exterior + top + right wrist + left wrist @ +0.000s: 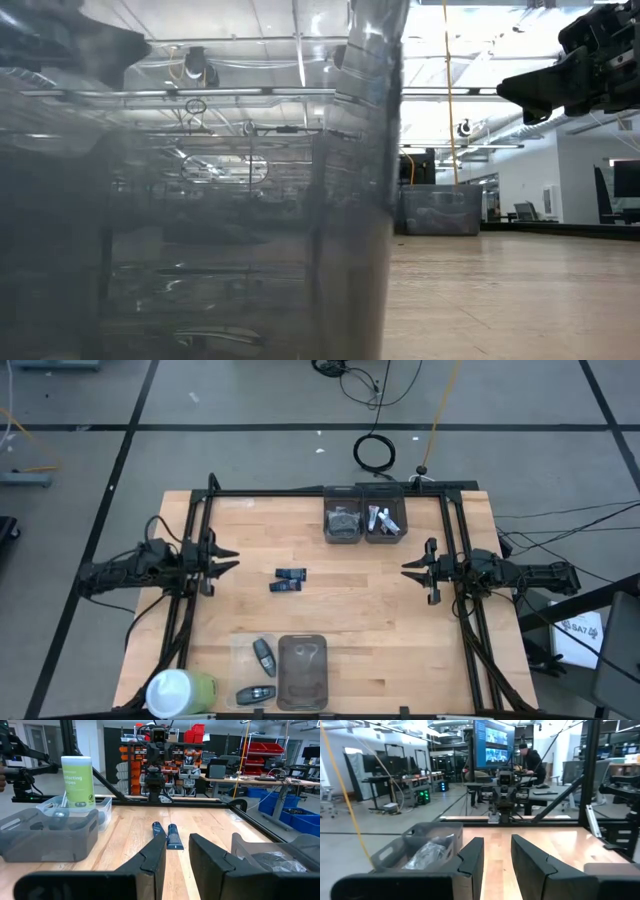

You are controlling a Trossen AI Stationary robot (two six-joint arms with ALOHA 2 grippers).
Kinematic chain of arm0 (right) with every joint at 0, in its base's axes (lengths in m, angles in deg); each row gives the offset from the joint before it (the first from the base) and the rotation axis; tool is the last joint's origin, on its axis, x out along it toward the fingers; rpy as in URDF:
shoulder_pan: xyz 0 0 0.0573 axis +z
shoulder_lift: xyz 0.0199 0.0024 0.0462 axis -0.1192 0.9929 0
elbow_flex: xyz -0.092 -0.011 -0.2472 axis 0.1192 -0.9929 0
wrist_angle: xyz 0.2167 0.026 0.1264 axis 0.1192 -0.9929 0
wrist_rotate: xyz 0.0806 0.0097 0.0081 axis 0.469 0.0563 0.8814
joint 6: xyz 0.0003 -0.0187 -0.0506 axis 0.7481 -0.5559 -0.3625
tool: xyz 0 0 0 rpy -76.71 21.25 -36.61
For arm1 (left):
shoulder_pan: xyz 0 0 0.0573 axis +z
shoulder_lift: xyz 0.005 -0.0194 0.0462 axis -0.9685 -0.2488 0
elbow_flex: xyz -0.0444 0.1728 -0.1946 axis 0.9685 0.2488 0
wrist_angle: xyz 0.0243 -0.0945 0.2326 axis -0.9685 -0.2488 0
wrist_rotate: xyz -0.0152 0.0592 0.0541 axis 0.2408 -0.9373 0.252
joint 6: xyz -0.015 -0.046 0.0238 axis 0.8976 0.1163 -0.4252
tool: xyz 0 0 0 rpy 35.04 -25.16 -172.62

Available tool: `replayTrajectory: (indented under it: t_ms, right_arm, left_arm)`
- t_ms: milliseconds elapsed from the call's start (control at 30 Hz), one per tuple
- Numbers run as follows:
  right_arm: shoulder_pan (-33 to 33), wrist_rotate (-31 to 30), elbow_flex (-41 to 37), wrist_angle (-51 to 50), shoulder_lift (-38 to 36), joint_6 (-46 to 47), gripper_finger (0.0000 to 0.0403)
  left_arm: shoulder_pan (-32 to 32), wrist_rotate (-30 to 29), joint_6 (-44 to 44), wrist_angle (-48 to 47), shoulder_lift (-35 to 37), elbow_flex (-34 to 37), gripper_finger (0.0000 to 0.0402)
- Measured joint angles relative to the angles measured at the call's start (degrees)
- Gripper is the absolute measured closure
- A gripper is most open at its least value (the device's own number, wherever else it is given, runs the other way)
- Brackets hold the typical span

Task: Pick & Place Travel size toiletries
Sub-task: Put the bottom blue shave cream into the bottom black bin

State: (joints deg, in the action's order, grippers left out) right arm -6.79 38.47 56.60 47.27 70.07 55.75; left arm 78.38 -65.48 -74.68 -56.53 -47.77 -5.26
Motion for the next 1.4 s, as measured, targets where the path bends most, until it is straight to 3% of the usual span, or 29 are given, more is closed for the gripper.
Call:
replayTrajectory:
  t_ms: [433,700,1400]
  right_arm:
    - [-0.01,-0.01,0.01,0.00,0.00,0.00,0.0328]
    - [-0.02,-0.01,0.01,0.00,-0.01,0.00,0.0328]
    - [-0.01,-0.01,0.00,0.02,-0.02,0.01,0.0328]
  left_arm:
    - [1.49,0.07,2.08,0.07,-0.02,0.03,0.0304]
    - [1.86,0.11,1.11,15.06,-0.02,9.90,0.0304]
    - [3.26,0.22,3.26,6.38,-0.07,10.34,0.0304]
